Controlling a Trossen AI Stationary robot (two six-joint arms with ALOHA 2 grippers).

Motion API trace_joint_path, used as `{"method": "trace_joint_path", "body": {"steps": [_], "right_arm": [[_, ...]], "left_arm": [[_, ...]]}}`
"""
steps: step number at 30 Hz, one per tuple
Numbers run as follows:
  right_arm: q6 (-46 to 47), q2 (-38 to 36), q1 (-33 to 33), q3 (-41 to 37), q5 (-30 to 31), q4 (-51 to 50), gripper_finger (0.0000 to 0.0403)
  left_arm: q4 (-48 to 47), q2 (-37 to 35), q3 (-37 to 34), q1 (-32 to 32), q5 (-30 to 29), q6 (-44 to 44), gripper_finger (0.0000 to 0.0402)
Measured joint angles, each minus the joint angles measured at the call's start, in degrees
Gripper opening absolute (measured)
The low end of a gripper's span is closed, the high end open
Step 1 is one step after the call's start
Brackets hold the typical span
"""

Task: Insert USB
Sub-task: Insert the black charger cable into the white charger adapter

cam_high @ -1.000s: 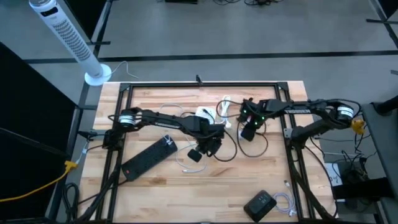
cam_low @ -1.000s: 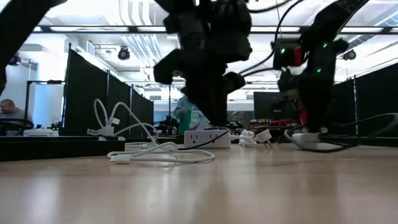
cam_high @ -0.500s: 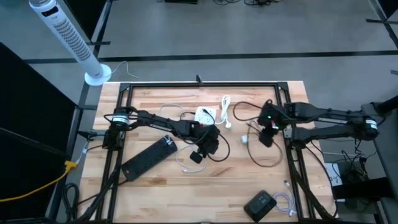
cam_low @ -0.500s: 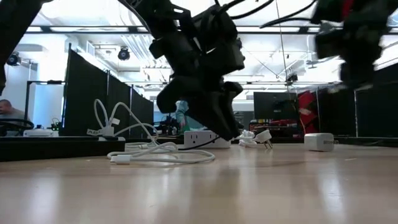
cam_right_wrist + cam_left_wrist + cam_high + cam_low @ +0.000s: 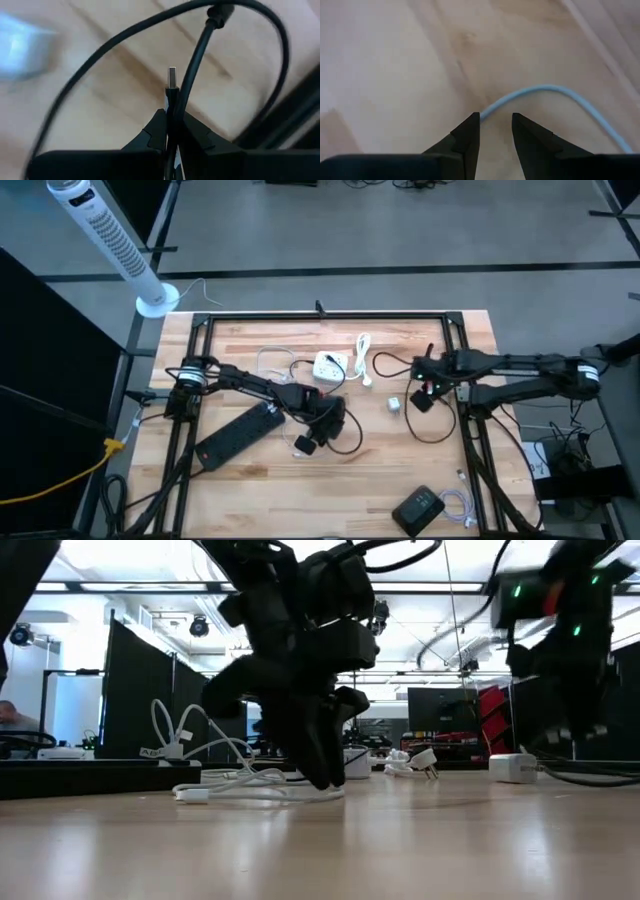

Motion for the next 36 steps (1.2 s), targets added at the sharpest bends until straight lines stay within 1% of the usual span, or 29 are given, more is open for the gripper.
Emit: {"method": "trace_joint_path", "body": {"steps": [2, 4, 5, 7, 8, 10, 12, 15, 17, 18, 19, 21, 23, 26, 28, 30, 33, 36], "right_arm": [[-0.6, 3.5, -0.1, -0.2, 1.5, 2.5, 0.0016], [-2.9, 6.6, 0.0, -0.2, 0.7, 8.8, 0.0016], [-4.3, 8.0, 0.2, -0.2, -1.1, 12.8, 0.0016], [-7.3, 10.6, 0.6, -0.1, -6.7, 20.7, 0.0016], [-8.5, 11.9, 0.9, 0.1, -9.7, 23.4, 0.0016], [-10.1, 13.7, 1.8, 0.9, -12.3, 25.8, 0.0016], [-10.2, 14.4, 2.7, 1.7, -12.0, 25.1, 0.0016], [-10.0, 14.2, 4.3, 2.3, -11.8, 24.3, 0.0016], [-9.6, 13.7, 5.0, 2.6, -12.1, 23.7, 0.0016], [-9.1, 13.2, 5.7, 3.0, -11.8, 22.4, 0.0016], [-8.7, 12.7, 6.3, 3.1, -11.7, 21.9, 0.0016], [-8.4, 11.9, 7.1, 3.2, -11.9, 20.7, 0.0016], [-8.5, 10.9, 7.8, 3.2, -11.7, 19.4, 0.0016], [-8.4, 9.9, 8.3, 3.2, -11.4, 18.5, 0.0016], [-8.4, 9.6, 8.3, 3.1, -11.4, 18.2, 0.0016], [-8.2, 9.5, 8.3, 3.1, -11.5, 18.0, 0.0016], [-7.4, 9.6, 8.3, 3.1, -11.5, 17.3, 0.0016], [-6.8, 9.6, 8.3, 3.1, -11.8, 17.4, 0.0016]], "left_arm": [[-0.1, 0.0, -0.1, -0.4, 0.0, -0.3, 0.0102], [0.0, 0.0, -0.1, -0.6, -0.5, -0.6, 0.0102], [0.0, 0.0, -0.1, -0.6, -0.8, -0.6, 0.0101], [0.0, 0.0, -0.1, -0.6, -1.0, -0.6, 0.0099], [0.0, 0.0, -0.1, -0.5, -1.0, -0.6, 0.0098], [0.2, 0.0, -0.1, -0.3, -2.1, 0.2, 0.0093], [1.1, 0.0, -0.1, -0.2, -5.8, 2.3, 0.0089], [5.0, 0.0, -0.1, 0.0, -13.8, 6.6, 0.0085], [8.3, -0.1, 0.0, 0.3, -17.7, 6.7, 0.0085], [11.5, -0.1, -0.2, 0.5, -21.5, 4.4, 0.0088], [12.9, 0.0, 0.6, 0.7, -22.9, 2.9, 0.0094], [9.0, -0.6, 1.8, 0.9, -23.4, 2.6, 0.0109], [5.1, -0.9, 2.7, 0.7, -23.8, 6.0, 0.0128], [3.3, -0.9, 3.2, 0.3, -24.2, 11.6, 0.016], [2.4, -0.9, 4.4, 1.2, -23.9, 13.0, 0.0182], [2.0, -0.5, 5.8, 2.9, -22.9, 12.4, 0.0203], [2.4, 0.2, 6.7, 5.4, -16.8, 9.6, 0.0229], [3.1, 0.3, 6.7, 7.0, -10.9, 7.6, 0.0244]]}}
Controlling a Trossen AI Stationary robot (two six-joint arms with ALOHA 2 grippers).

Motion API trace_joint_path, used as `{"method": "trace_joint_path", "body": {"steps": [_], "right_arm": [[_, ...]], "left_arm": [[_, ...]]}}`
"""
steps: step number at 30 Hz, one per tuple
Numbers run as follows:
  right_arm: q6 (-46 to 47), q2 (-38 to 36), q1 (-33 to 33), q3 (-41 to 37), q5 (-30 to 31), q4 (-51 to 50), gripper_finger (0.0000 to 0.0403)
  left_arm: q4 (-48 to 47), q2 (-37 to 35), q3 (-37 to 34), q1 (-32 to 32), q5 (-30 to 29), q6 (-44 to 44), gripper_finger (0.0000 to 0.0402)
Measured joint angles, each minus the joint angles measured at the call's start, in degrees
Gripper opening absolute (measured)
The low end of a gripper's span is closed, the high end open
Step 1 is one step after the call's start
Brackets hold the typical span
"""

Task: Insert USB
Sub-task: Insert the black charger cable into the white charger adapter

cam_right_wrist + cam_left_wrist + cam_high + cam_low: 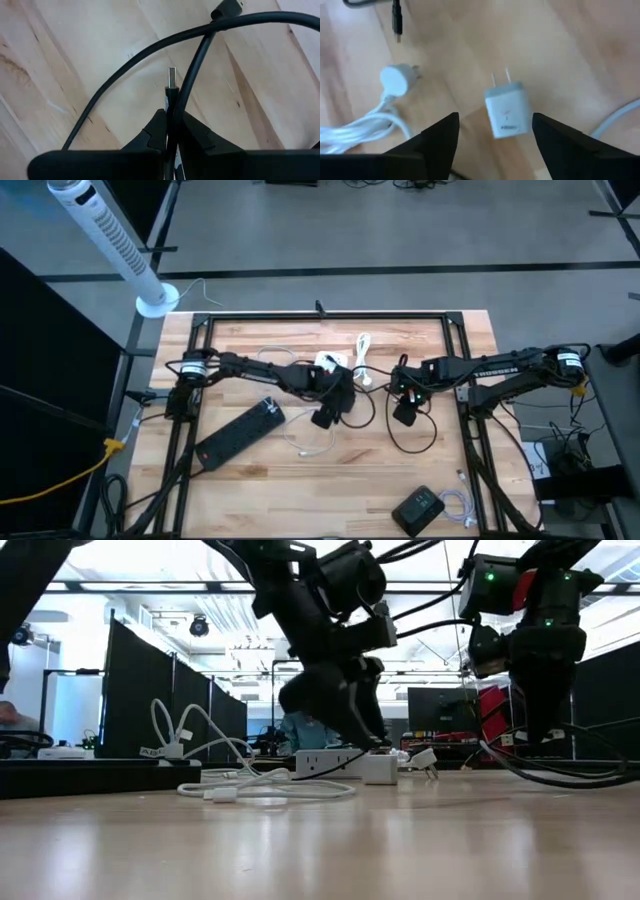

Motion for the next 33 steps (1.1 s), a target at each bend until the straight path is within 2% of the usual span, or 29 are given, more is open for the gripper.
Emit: {"method": "trace_joint_path", "body": {"steps": [5, 7, 11, 18, 27, 31, 33], "right_arm": [[0.4, 0.1, 0.0, 0.0, -0.2, 0.0, 0.0016], [0.6, 0.1, 0.0, 0.0, -0.2, 0.0, 0.0016], [2.3, 0.1, 0.2, 0.0, -0.2, 0.0, 0.0016], [3.4, 0.1, 0.3, 0.0, -0.4, -0.2, 0.0016], [3.3, 0.1, 0.3, 0.0, -0.4, -0.2, 0.0016], [1.6, 0.1, 0.3, 0.0, 0.2, 1.1, 0.0016], [-0.2, 0.1, 1.0, 0.0, 2.6, 3.0, 0.0016]], "left_arm": [[1.7, 0.4, -0.4, 1.4, 8.1, -5.2, 0.0247], [2.8, 0.5, -0.4, 1.4, 9.1, -6.9, 0.0242], [7.7, 1.3, -1.7, 1.3, 8.1, -9.3, 0.0229], [7.9, 3.9, -1.9, 1.5, 4.3, -13.0, 0.0201], [7.3, 5.9, -1.8, 1.3, 4.4, -14.5, 0.0144], [7.0, 4.5, -1.9, 0.6, 4.2, -14.5, 0.0145], [7.6, 2.7, -2.0, -0.2, 4.2, -14.3, 0.0145]]}}
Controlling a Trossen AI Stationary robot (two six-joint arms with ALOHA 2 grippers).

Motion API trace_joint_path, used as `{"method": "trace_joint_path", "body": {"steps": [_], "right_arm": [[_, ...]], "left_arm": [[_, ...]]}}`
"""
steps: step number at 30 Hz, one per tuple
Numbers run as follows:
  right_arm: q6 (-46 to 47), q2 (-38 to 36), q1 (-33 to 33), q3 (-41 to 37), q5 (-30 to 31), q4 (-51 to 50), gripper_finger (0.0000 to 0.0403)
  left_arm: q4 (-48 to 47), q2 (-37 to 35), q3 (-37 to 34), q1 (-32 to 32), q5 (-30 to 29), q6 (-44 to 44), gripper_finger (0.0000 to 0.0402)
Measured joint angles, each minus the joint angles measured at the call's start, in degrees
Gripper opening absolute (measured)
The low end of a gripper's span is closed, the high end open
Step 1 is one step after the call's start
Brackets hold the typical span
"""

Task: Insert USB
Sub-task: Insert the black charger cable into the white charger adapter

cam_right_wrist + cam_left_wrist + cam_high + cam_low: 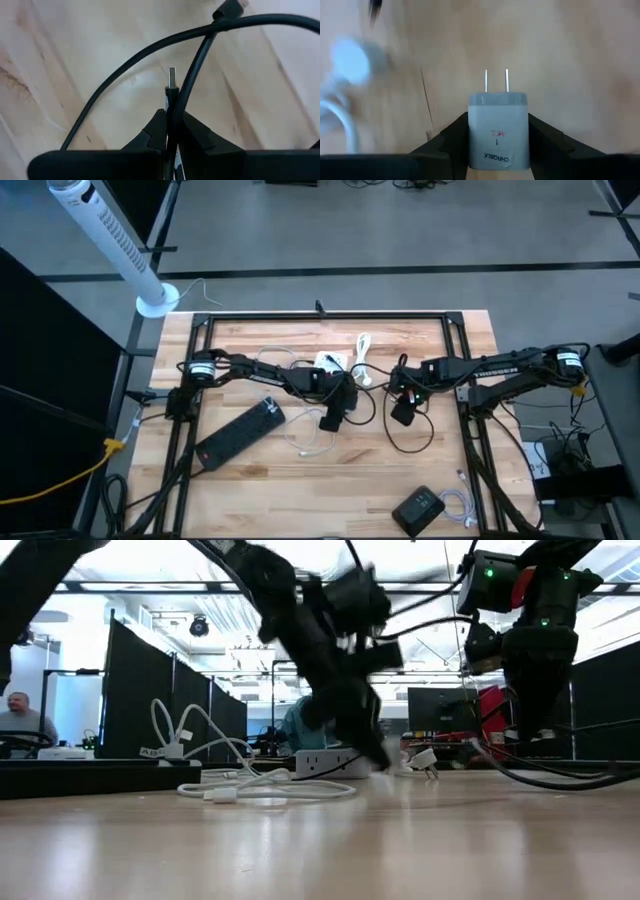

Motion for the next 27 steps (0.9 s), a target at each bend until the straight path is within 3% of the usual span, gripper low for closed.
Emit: {"method": "trace_joint_path", "body": {"steps": [3, 6, 11, 15, 19, 27], "right_arm": [[-3.6, 0.0, 2.3, 0.0, 3.5, 3.1, 0.0016], [-7.3, 0.0, 6.1, 0.0, 7.5, 7.1, 0.0016], [-11.4, 0.0, 13.6, -0.1, 13.3, 17.6, 0.0016], [-13.0, 0.7, 16.3, 1.4, 15.5, 24.8, 0.0016], [-16.0, 2.5, 16.9, 6.1, 19.6, 26.0, 0.0016], [-21.3, 10.1, 16.7, 16.7, 20.5, 22.8, 0.0016]], "left_arm": [[1.7, -3.5, -1.2, -1.5, 0.0, -0.8, 0.0145], [8.2, -7.9, -6.7, -3.1, 0.0, -3.2, 0.0145], [33.1, -17.4, -21.8, -4.1, 0.3, -9.9, 0.0145], [49.9, -20.9, -31.2, -3.8, 1.4, -14.9, 0.0145], [53.6, -20.9, -33.5, -4.0, 1.5, -16.0, 0.0145], [52.6, -20.7, -33.8, -4.4, 1.2, -16.1, 0.0145]]}}
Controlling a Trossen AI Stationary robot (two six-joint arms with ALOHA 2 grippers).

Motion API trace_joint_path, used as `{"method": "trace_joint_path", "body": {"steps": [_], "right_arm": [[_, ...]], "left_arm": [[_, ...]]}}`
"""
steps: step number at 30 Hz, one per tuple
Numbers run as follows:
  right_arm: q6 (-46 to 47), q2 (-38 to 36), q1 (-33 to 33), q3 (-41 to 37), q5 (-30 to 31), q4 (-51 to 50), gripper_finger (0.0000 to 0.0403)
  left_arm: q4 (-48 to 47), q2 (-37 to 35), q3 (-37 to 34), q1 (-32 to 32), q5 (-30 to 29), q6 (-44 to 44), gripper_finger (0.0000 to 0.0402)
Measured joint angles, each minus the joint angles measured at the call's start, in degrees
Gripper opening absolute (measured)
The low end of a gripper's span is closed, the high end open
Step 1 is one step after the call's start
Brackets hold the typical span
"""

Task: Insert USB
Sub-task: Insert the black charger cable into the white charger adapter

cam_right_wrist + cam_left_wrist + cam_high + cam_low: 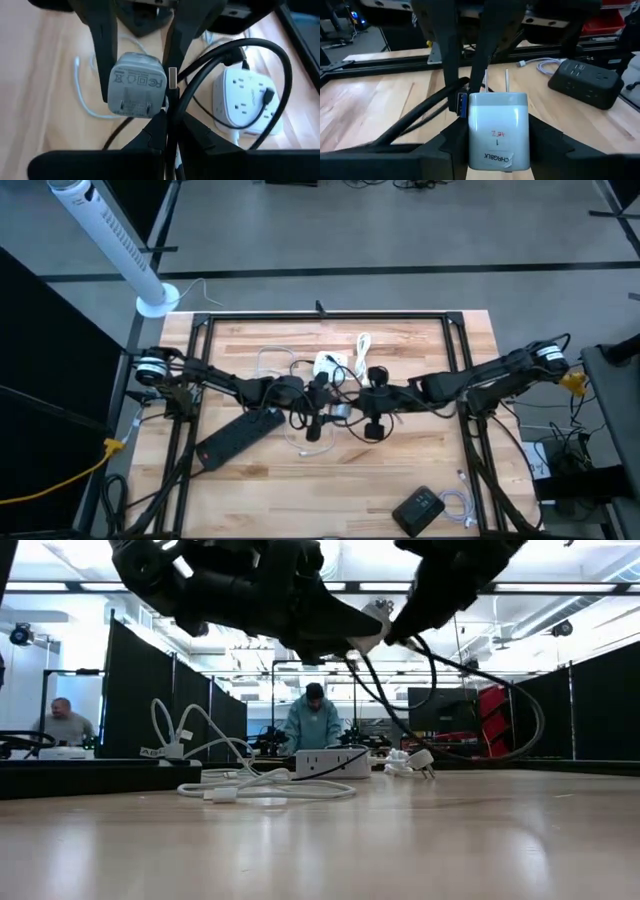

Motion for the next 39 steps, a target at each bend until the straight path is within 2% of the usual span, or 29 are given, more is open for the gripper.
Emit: {"method": "trace_joint_path", "body": {"steps": [4, 8, 14, 22, 28, 35, 39], "right_arm": [[0.7, 4.4, 0.2, 5.7, 1.0, -7.3, 0.0016], [4.9, 6.3, 1.2, 8.5, 6.3, -11.6, 0.0016], [14.2, 5.8, 2.2, 9.2, 10.7, -12.6, 0.0016], [15.1, 5.9, 1.4, 10.9, 10.8, -11.8, 0.0016], [14.3, 5.9, 1.1, 11.9, 10.3, -10.6, 0.0016], [13.9, 5.9, 1.4, 12.0, 6.8, -8.7, 0.0016], [12.8, 5.3, 1.6, 12.5, 8.8, -9.9, 0.0016]], "left_arm": [[-1.4, 0.0, -0.3, -0.1, -1.8, 0.0, 0.0145], [-1.2, 0.0, -0.4, 0.0, -3.7, 0.0, 0.0145], [-1.8, -0.1, -0.4, -0.2, -12.6, 0.3, 0.0145], [-1.2, -0.1, -0.5, -0.2, -17.8, 0.6, 0.0145], [-1.4, -0.1, -0.5, -0.2, -18.7, 0.6, 0.0145], [-0.9, 0.0, -0.5, 0.1, -20.7, 0.0, 0.0145], [-0.9, 0.0, -0.6, -0.3, -20.3, 0.0, 0.0145]]}}
